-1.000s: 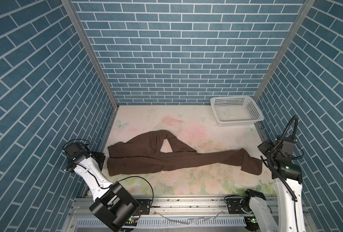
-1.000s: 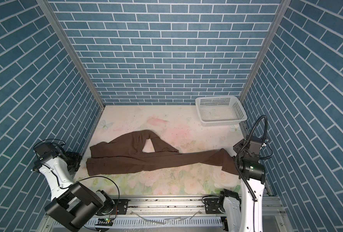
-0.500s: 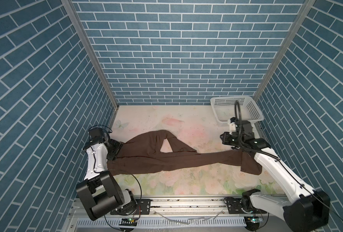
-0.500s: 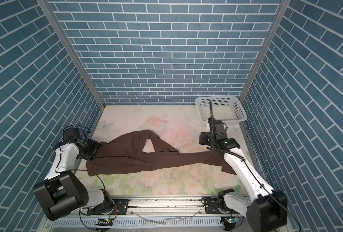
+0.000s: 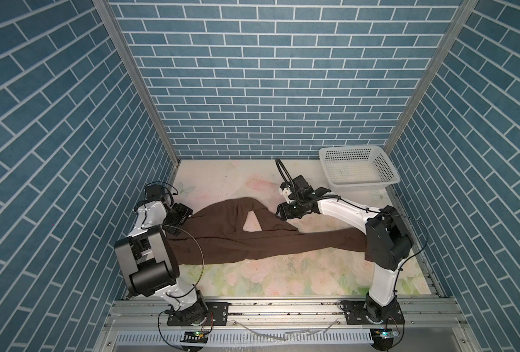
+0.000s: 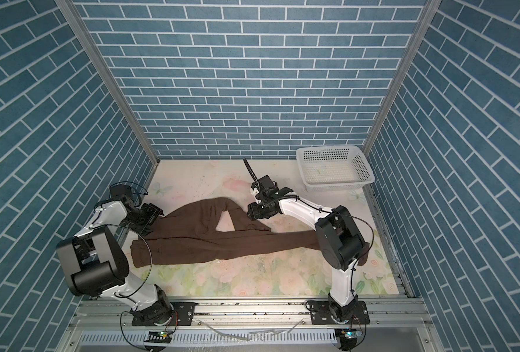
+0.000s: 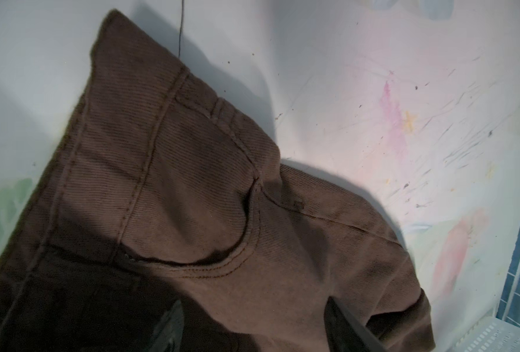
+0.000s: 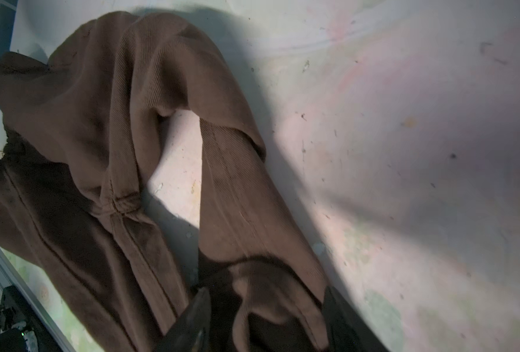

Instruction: Fold and stack the trousers

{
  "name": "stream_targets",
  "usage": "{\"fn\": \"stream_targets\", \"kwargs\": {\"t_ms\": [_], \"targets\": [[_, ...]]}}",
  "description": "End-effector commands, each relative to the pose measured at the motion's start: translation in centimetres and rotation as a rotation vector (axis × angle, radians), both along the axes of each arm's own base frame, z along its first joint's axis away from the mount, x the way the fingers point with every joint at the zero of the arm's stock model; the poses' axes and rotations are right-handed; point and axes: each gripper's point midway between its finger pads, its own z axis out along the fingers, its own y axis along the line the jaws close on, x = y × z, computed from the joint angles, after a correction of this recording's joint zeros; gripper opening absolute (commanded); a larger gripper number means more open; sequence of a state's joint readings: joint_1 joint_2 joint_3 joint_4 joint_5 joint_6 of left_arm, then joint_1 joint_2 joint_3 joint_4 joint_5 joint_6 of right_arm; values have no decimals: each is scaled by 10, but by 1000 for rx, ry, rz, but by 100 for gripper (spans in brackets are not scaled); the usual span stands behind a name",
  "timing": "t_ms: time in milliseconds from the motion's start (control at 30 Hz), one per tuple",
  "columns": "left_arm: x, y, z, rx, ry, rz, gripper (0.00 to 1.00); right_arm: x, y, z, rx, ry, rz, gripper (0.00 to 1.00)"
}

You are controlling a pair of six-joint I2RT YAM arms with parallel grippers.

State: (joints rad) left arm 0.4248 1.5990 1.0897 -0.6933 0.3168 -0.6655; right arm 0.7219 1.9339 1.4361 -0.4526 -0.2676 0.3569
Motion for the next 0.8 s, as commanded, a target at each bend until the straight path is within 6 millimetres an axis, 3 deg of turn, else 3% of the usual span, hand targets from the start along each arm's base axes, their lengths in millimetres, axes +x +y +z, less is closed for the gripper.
{"fn": "stream_targets", "kwargs": {"t_ms": [0,200,433,500,567,633,767], "targets": [[-8,-5,-16,-5,25,-32,74,-3,12,-5,-15,28,61,60],[-12,-14,-43,-59,41,-23,71,4,9,-32,-83,48,44,59],[-15,-19,-53,-79,51,-44,67,2,14,-52,-108,79,47,54],[-17,-20,-55,-82,51,-44,65,2,21,-53,-90,88,55,43],[-18,-23,-56,-94,51,-48,62,4,28,-52,-65,92,56,17],[-18,-25,-56,-107,48,-54,59,11,35,-43,-46,72,55,0],[-22,-28,-57,-117,53,-73,57,48,38,-3,-83,-75,61,0]]}}
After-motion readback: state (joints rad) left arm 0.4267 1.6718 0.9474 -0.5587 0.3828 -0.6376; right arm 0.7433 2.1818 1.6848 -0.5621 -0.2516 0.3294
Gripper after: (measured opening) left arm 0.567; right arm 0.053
